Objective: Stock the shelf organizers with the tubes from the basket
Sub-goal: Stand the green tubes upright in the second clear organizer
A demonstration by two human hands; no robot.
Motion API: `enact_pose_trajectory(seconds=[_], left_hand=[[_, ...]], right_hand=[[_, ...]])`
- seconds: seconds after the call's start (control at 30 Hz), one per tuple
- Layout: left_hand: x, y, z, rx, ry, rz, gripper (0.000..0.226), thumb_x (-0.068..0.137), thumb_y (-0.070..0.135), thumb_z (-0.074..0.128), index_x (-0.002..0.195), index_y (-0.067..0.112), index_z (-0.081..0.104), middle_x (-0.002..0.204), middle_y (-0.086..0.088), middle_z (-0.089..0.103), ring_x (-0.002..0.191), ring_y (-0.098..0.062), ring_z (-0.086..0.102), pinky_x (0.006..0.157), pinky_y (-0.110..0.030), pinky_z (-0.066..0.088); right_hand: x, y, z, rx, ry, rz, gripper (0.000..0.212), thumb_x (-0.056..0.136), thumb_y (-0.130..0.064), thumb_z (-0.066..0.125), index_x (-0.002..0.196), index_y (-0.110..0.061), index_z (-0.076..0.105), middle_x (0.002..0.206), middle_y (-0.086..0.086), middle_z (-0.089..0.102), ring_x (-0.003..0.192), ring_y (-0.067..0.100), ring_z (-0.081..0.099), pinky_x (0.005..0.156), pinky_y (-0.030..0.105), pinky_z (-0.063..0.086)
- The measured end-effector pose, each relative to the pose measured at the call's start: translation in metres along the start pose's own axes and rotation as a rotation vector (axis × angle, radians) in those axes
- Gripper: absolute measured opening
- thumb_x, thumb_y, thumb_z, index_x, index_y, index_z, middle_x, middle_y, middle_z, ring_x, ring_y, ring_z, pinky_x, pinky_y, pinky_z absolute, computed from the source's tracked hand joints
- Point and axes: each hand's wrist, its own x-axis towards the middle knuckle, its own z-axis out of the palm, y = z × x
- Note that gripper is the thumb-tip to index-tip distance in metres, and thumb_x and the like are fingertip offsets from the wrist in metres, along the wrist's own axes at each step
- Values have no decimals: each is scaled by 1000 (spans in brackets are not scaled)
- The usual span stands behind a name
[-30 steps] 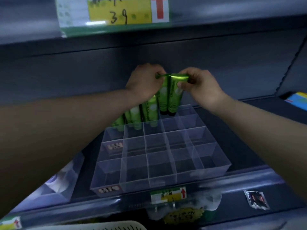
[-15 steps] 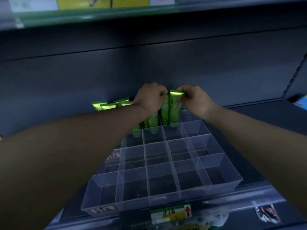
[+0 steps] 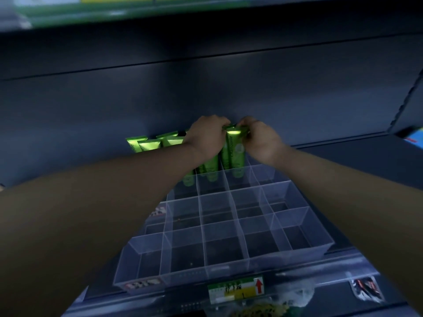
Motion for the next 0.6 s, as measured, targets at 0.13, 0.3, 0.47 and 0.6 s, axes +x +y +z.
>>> enact_pose_trajectory(seconds=[0.13,0.3,0.47,0.6], left_hand=[[-11,-3,-4,74,-11,67,38,91,9,46,129,9,52,130,-13,54,115,-29,52,95,-31,39],[-34,-5,-14,200,-58,189,51,91,12,45,141,7,35,149,-11,34,136,-26,32,111,-26,17],[-68,-8,-31,330,-136,210,63,91,19,46,148,12,19,156,-6,18,144,-22,13,117,-32,3],[-101,-10,-46,341,-179,169,68,91,27,47,149,18,12,157,-3,9,145,-21,3,119,-38,1]], right_hand=[[-10,-9,-1,-43,48,-25,48,82,4,50,129,-5,45,129,18,45,119,29,45,89,15,31],[-35,-25,2,-225,27,-70,53,84,-6,53,135,-9,39,132,13,39,122,30,35,102,30,32],[-68,-45,11,-283,-19,-70,60,85,-16,53,141,-13,29,142,11,29,130,29,26,109,33,22],[-92,-61,21,-336,-53,-59,68,84,-24,55,144,-17,22,149,9,18,138,27,13,115,38,15]])
